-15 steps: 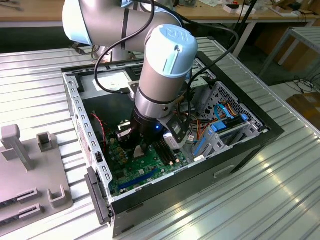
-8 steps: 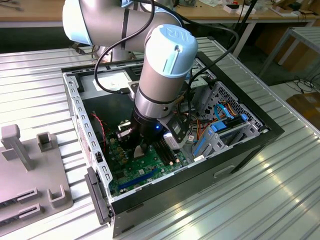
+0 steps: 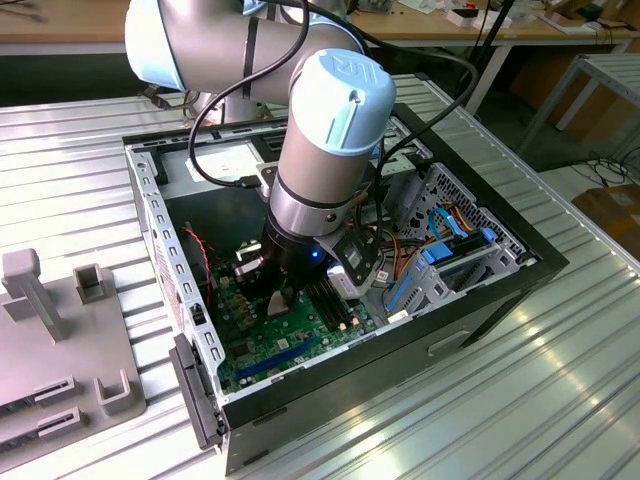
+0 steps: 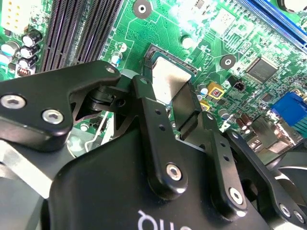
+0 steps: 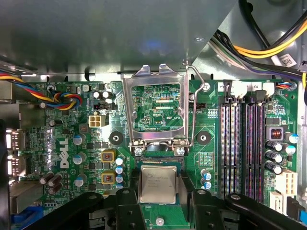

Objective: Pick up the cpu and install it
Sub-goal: 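Pick up the cpu and move it towards the insertion slot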

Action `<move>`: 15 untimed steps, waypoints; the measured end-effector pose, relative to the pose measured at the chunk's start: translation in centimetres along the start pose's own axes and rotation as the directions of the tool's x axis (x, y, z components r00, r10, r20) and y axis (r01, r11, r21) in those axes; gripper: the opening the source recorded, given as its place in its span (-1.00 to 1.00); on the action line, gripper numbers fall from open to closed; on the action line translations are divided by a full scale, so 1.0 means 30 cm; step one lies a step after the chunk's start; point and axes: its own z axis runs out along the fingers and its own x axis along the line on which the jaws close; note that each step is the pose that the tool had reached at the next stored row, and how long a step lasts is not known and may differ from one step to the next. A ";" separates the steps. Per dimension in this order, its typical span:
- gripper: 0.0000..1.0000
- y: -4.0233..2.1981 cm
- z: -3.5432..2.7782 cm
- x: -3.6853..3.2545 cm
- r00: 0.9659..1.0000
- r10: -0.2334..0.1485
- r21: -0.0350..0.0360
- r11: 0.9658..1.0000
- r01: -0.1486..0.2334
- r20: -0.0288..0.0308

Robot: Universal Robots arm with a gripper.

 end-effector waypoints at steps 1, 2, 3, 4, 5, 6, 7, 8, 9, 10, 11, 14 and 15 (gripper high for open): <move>-0.15 0.000 0.000 0.000 1.000 0.000 0.000 1.000 0.000 0.000; -0.15 0.000 0.000 0.000 1.000 0.000 0.000 1.000 0.000 0.000; -0.16 0.000 0.000 0.000 1.000 0.000 0.000 1.000 0.000 0.000; -0.16 0.000 0.000 0.000 1.000 0.000 0.000 1.000 0.000 0.000; -0.17 0.000 0.000 0.000 1.000 0.000 0.000 1.000 0.000 0.000; -0.17 0.000 0.000 0.000 1.000 0.000 0.000 1.000 0.000 0.000; -0.17 0.000 0.000 -0.001 1.000 0.000 0.000 1.000 0.000 0.000; -0.17 0.000 0.000 -0.001 1.000 0.000 0.000 1.000 0.000 0.000; -0.17 0.000 0.000 -0.001 1.000 0.000 0.000 1.000 0.000 0.000; -0.17 0.000 -0.002 -0.001 1.000 0.000 0.001 1.000 0.000 0.000; -0.17 0.000 -0.003 -0.002 1.000 0.000 0.003 1.000 0.000 0.000; -0.17 0.000 -0.008 -0.003 1.000 -0.001 0.012 1.000 0.001 -0.001; -0.17 0.000 -0.008 -0.004 1.000 -0.002 0.014 1.000 0.002 -0.001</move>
